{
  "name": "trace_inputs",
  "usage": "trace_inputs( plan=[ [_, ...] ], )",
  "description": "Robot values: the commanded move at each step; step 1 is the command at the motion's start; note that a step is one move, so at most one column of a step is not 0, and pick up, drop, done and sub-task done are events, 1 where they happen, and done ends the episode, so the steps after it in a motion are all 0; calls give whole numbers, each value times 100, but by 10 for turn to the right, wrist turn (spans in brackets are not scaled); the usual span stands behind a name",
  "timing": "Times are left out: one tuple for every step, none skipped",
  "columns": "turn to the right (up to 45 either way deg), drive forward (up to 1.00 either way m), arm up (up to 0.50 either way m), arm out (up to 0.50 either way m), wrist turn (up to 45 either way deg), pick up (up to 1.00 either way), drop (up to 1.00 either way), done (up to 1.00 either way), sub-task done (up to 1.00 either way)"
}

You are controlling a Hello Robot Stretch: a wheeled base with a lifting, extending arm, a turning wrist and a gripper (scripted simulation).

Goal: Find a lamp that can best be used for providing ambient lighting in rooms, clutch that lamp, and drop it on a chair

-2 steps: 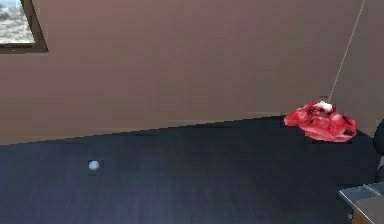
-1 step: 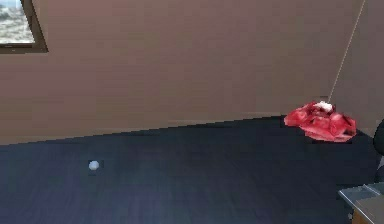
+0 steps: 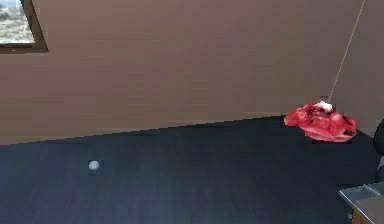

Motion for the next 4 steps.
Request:
trace_inputs(
  plan=[
    [0, 0, -38, 0, 0, 0, 0, 0, 0],
    [0, 0, -32, 0, 0, 0, 0, 0, 0],
    [0, 0, 0, 0, 0, 0, 100, 0, 0],
    [0, 0, 10, 0, 0, 0, 0, 0, 0]
  ],
)
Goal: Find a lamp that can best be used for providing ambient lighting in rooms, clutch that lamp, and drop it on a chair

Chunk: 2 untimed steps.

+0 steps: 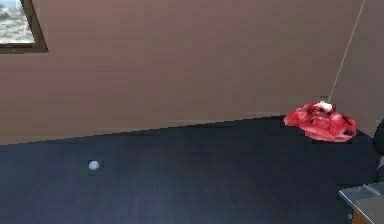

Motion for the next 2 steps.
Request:
trace_inputs(
  plan=[
    [0, 0, 0, -8, 0, 0, 0, 0, 0],
    [0, 0, 0, 0, 0, 0, 0, 100, 0]
  ],
)
